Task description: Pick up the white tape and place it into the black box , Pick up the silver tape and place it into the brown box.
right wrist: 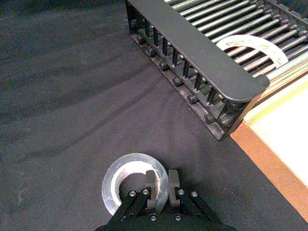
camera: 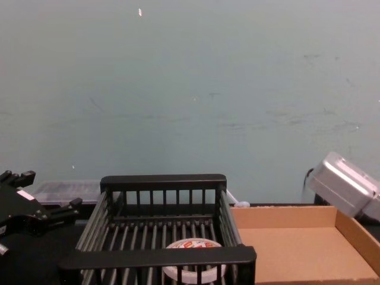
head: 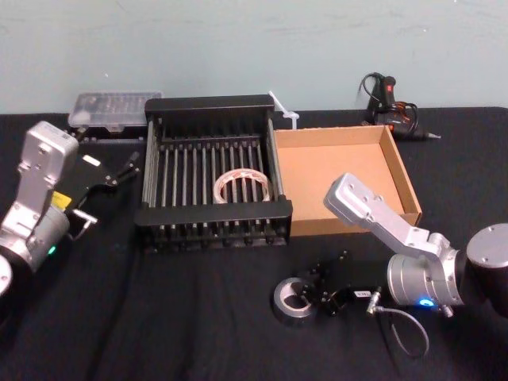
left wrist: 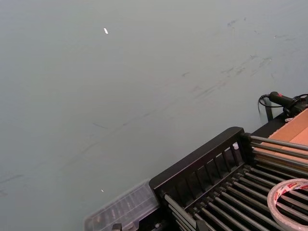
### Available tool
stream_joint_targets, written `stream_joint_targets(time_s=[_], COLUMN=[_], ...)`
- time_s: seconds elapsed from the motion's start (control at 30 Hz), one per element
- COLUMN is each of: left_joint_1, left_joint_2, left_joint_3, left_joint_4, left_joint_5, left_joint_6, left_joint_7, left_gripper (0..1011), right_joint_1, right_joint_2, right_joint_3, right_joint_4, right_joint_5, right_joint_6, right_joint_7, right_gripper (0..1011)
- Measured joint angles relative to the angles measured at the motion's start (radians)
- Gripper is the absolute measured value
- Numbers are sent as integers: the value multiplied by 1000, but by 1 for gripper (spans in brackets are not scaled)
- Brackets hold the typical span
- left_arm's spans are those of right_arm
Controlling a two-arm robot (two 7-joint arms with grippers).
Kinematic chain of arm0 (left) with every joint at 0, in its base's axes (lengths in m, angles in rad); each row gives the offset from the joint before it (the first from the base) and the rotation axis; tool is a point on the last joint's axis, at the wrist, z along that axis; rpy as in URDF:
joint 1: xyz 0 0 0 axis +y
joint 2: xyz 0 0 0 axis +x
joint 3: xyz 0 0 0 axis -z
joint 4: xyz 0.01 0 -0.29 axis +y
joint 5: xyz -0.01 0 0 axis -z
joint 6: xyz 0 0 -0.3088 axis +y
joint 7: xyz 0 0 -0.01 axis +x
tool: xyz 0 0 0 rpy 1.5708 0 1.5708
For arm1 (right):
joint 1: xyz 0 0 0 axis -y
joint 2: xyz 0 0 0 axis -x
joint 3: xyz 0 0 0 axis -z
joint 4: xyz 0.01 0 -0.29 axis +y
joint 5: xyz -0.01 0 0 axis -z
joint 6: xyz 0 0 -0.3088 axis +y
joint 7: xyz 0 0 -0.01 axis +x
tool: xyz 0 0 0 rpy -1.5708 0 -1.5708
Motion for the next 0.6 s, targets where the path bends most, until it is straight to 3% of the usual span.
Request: stream_joint_targets(time_s=[0.6], left_joint_1=[0], left_joint_2=[0], left_joint_3=[0], left_joint_4=[0], left_joint_5=[0], left_joint_6=[0], left_joint_7=[0], left_gripper=[1001], right_joint_1=[-4], right_joint_2=[10], right_joint_3=[4], right_joint_4=[-7], right_joint_5=[6], right_joint_6=[-21], right_joint_7=[17], right_gripper=[161])
